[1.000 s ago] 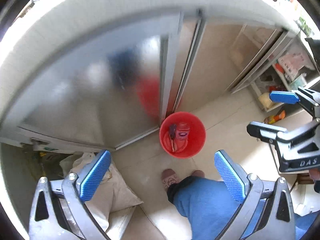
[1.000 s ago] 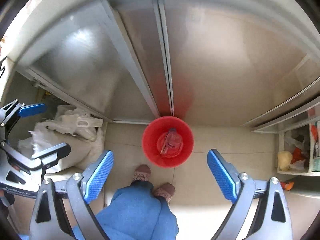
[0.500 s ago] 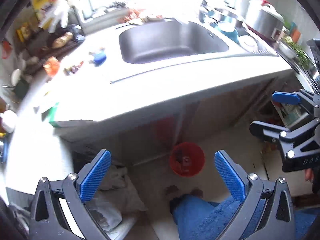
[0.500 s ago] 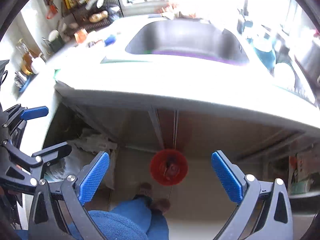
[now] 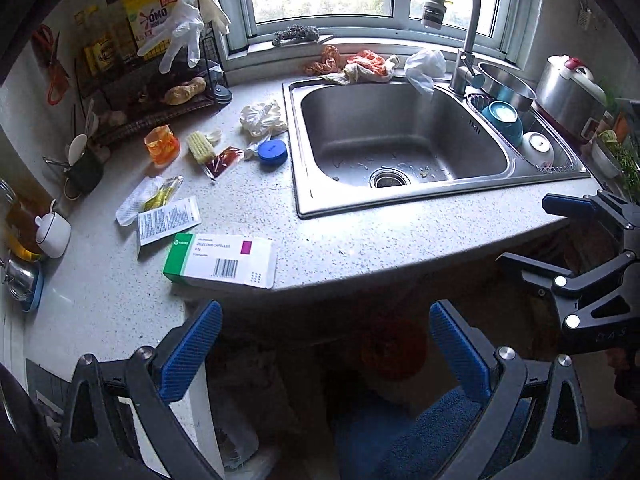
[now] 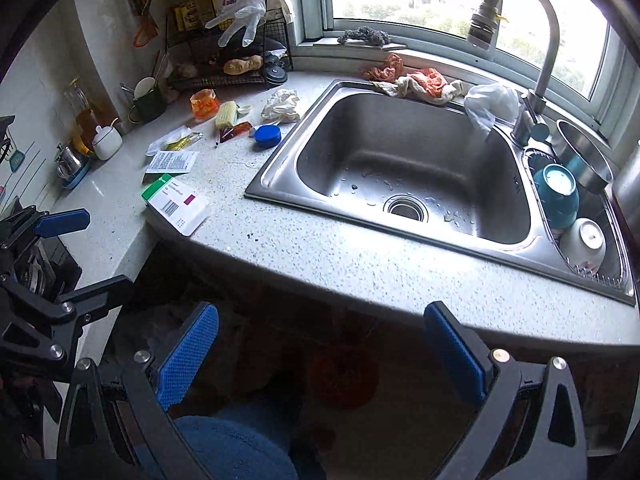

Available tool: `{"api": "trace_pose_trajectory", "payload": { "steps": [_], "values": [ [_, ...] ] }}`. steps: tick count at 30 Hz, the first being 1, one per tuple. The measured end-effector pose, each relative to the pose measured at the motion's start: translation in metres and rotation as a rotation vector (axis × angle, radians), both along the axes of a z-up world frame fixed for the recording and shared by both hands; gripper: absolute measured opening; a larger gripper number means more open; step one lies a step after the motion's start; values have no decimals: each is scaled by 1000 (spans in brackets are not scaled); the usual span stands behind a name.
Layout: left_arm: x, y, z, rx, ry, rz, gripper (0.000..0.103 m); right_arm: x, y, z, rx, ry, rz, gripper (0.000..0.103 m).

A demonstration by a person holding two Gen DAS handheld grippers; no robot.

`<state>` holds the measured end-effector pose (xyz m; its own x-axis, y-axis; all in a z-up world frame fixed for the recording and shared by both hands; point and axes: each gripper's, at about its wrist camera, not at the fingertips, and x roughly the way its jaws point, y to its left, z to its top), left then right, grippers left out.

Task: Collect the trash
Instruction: 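Raise both tools back up to the counter, then grasp the orange plastic cup with the left tool while the right grasps the yellow brush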

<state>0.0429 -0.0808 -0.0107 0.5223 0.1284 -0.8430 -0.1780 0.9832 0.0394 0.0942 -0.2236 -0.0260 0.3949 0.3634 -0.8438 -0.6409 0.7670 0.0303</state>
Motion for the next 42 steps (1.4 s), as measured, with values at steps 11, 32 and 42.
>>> {"api": "trace_pose_trajectory", "payload": {
  "steps": [11, 32, 42],
  "values": [
    [74, 104, 7, -22, -17, 96, 103, 75, 91, 15, -13, -18, 76, 102],
    [198, 323, -26, -70, 73, 198, 103, 206, 292, -20, -67, 54, 189, 102],
    [251, 361, -74, -89, 140, 181, 103, 250, 321, -55, -134, 115, 168, 102]
  ]
}}
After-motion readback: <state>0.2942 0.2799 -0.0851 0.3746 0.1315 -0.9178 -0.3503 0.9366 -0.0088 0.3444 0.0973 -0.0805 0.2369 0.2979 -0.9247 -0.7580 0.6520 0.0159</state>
